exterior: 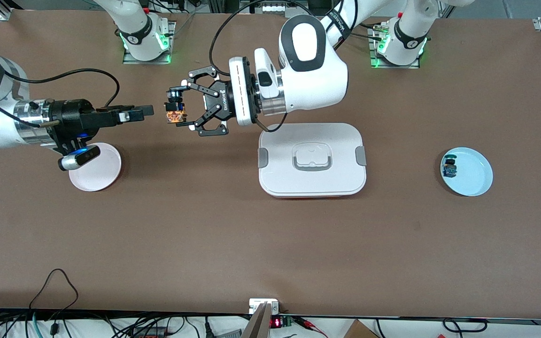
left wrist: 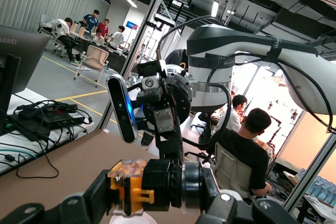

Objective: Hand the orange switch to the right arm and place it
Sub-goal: 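Grasp the orange switch with the right gripper from the left gripper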

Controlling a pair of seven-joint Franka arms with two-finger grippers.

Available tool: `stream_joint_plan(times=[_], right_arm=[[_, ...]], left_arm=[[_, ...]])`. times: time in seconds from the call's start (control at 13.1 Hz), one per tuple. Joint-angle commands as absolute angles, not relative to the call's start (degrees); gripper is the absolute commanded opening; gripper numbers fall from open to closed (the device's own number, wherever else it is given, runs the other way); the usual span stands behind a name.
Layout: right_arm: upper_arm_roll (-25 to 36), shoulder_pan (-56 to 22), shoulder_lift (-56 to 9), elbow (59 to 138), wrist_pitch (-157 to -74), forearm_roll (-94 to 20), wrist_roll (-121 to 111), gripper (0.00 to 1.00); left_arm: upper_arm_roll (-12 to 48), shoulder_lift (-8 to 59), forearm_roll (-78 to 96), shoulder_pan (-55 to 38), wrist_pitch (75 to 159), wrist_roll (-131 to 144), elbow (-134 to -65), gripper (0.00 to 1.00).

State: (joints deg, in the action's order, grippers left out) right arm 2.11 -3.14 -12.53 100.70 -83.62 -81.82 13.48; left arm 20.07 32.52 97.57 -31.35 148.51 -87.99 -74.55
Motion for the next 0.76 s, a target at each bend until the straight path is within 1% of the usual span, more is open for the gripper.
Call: stream_joint_plan(times=[0.0, 0.31, 0.69], right_arm=[[2.11, -4.22, -13.09, 101.42, -83.15, -84.28, 16.17, 1.0], [2.11, -4.83, -14.24, 102.92, -81.39, -89.72, 15.64, 1.0], [2.11, -5.27, -15.47, 102.92, -81.12, -90.09, 12.4, 1.0]], left_arm=[[19.42, 31.64, 98.7, -31.46, 148.89, -87.54, -74.44, 0.12], [19.42, 31.64, 98.7, -31.46, 148.89, -87.54, -74.36, 0.12], [19.42, 31.64, 98.7, -31.38, 148.89, -87.54, -74.36, 0.12]])
